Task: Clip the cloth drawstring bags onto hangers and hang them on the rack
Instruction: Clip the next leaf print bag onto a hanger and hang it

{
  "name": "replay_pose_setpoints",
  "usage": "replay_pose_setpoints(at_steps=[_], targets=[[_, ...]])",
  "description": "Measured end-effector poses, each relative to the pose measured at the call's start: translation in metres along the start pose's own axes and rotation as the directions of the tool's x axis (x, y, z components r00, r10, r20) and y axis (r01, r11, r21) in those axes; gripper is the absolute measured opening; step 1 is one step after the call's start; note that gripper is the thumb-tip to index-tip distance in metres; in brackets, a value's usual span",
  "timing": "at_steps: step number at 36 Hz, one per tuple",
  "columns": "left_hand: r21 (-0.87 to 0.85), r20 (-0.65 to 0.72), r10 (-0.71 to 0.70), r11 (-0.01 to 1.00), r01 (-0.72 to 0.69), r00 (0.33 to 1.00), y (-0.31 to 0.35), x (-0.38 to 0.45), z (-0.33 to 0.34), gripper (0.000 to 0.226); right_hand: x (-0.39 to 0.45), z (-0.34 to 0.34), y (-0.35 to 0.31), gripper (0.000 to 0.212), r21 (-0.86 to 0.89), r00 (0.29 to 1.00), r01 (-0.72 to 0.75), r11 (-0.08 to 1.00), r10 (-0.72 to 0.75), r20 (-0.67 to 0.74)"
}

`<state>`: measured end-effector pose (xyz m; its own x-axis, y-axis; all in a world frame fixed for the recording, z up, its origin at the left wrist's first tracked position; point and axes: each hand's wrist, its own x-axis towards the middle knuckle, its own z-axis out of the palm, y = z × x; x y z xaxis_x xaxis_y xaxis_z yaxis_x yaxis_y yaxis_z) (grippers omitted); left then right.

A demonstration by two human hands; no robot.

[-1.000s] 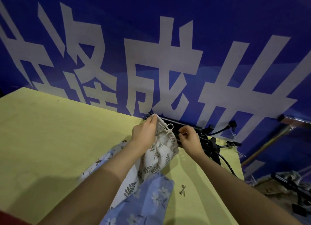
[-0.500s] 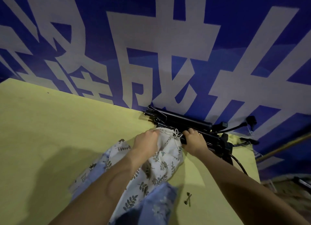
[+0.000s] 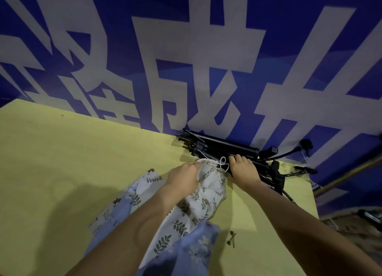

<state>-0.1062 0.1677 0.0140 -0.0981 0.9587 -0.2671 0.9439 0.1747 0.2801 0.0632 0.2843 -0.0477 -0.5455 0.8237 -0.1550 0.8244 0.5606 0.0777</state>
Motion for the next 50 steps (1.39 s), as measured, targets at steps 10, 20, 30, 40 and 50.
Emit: replay_pose_setpoints(at_steps=[10, 20, 30, 40, 50], targets=[[-0.031, -0.033, 0.022, 0.999, -0.023, 0.999, 0.007, -0.016, -0.005, 0.067, -0.035, -0.030, 0.012, 0.067, 0.229, 0.987, -0.036, 0.973, 0.070, -0.143], [-0.380, -0.068, 0.012, 0.924, -0.037, 0.998, 0.020, -0.032, -0.020, 0.084, -0.071, -0.076, 0.022, 0.063, 0.280, 0.953, 0.044, 0.959, 0.044, -0.301], [-0.536, -0.025, -0.029, 0.844, 0.011, 0.999, 0.013, -0.051, -0.038, 0.094, -0.119, -0.076, 0.007, 0.068, 0.374, 0.970, 0.145, 0.916, -0.057, -0.235], [-0.476, 0.003, 0.023, 0.879, -0.018, 1.000, -0.008, -0.084, -0.051, 0.107, -0.130, -0.073, -0.012, 0.063, 0.075, 0.962, 0.241, 0.968, -0.228, -0.149], [-0.202, -0.106, 0.123, 0.969, -0.143, 0.987, 0.016, -0.108, -0.047, 0.090, -0.121, -0.085, -0.043, 0.062, -0.221, 0.888, 0.318, 0.922, -0.371, -0.271]])
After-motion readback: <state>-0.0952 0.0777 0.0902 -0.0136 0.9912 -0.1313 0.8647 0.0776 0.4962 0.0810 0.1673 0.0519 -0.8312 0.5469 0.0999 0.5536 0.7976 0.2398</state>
